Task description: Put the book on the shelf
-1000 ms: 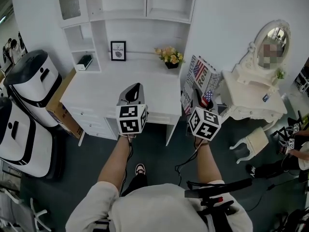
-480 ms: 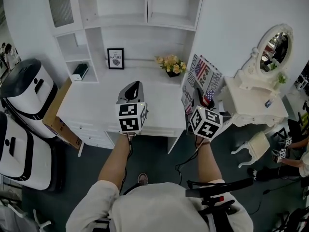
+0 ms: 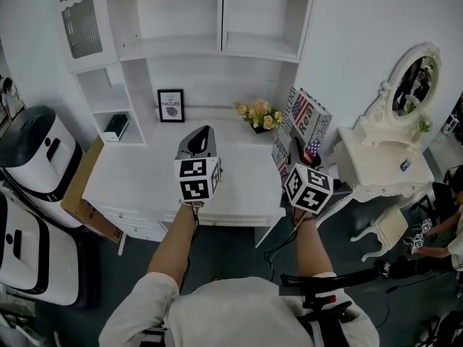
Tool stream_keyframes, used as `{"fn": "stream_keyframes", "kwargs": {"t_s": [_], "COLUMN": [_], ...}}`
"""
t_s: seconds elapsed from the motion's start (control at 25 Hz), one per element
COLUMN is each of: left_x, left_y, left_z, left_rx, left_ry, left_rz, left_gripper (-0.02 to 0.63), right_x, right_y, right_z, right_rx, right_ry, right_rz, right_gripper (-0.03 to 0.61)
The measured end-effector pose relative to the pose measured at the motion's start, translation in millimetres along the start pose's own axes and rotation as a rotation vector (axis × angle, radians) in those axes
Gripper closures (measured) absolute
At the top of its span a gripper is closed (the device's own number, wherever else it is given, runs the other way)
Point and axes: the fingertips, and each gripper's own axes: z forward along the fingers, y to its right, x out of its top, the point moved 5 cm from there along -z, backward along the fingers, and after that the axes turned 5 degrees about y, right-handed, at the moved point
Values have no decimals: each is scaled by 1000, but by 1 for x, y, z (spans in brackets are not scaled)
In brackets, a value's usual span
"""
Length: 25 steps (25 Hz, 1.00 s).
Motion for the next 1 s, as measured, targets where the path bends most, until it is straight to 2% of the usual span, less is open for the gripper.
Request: {"fn": "stream_keyframes", "kwargs": {"t_s": [0.32, 0.56, 0.84, 1.0], "left_x": [-5, -21, -48, -49], "left_y": [-32, -44, -47, -53], "left_z": [44, 60, 80, 95], "left_rx": [-15, -18, 2, 23], "left_ry": [3, -22, -64, -69], "left_rz": [1, -17, -34, -40], "left_gripper": [607, 607, 606, 607], "right_x": [-6, -18, -34, -36], "right_y": [-12, -14, -8, -11], "right_z": [44, 57, 81, 104], "right_rx": [-24, -42, -28, -4], "right_ry": [5, -9, -33, -31], "right_rz": [0, 7, 4, 7], "right_gripper": [408, 408, 408, 408]}}
